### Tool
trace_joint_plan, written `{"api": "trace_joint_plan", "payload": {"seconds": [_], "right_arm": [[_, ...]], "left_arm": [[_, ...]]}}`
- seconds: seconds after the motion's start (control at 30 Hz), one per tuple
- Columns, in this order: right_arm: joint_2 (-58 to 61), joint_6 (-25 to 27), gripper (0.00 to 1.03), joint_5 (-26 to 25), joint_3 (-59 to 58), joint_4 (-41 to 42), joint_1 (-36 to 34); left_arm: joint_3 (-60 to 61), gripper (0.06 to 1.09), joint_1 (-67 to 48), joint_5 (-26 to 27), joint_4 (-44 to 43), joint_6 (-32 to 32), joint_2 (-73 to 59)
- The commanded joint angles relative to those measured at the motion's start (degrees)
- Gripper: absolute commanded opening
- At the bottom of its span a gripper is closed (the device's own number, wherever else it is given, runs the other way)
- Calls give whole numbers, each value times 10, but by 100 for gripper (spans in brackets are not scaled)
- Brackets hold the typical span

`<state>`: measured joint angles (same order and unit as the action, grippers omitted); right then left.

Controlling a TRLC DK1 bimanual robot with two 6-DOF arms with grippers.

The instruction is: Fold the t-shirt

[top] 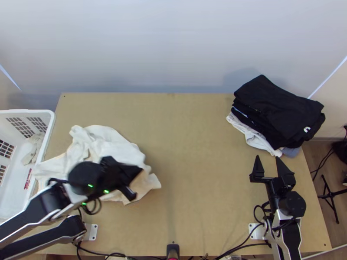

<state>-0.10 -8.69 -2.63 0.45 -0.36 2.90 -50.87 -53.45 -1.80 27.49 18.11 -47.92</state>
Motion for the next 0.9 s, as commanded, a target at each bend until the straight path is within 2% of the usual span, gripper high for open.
{"api": "trace_joint_plan", "payload": {"seconds": [0.0,0.2,0.37,0.63,0.67,0.8,0.87], "right_arm": [[0,0,99,0,0,0,0],[0,0,99,0,1,0,0],[0,0,99,0,0,0,0],[0,0,99,0,0,0,0],[0,0,99,0,0,0,0],[0,0,99,0,0,0,0],[0,0,99,0,1,0,0]], "left_arm": [[17,9,-115,-37,-107,22,-104],[-83,9,-125,-39,-153,41,-282],[-157,9,-121,-39,-224,42,-397],[-342,10,-120,-70,-220,53,-557],[-355,19,-119,-70,-221,53,-562],[-375,103,-116,-69,-221,34,-542],[-368,105,-112,-63,-217,15,-517]]}}
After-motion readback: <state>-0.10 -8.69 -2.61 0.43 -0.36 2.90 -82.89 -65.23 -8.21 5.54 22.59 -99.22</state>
